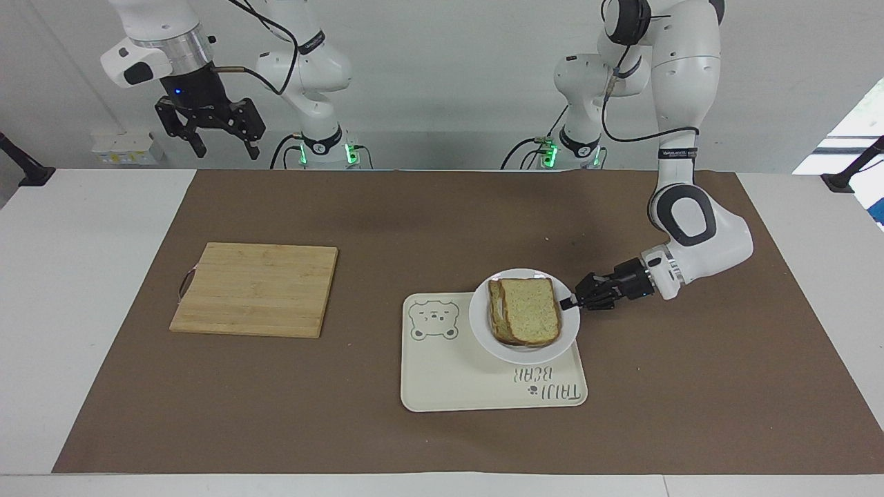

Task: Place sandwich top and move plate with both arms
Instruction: 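Push the white plate with the left gripper onto the bear tray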

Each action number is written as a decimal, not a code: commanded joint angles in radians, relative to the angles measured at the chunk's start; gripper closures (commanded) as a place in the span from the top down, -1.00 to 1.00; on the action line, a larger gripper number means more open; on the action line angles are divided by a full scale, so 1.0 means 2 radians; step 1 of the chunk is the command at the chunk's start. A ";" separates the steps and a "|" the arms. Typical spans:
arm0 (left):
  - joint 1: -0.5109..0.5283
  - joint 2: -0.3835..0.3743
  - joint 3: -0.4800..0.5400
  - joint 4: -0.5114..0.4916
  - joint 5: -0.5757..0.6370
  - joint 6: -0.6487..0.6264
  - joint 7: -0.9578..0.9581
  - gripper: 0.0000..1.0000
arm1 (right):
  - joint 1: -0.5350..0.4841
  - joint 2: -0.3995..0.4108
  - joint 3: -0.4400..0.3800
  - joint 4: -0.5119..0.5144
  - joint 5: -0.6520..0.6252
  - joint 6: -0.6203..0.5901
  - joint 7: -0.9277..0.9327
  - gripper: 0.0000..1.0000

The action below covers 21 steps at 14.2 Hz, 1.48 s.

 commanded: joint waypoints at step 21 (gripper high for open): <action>-0.027 -0.009 -0.010 0.013 0.091 0.053 -0.045 1.00 | -0.008 -0.003 0.002 0.000 0.009 -0.005 -0.015 1.00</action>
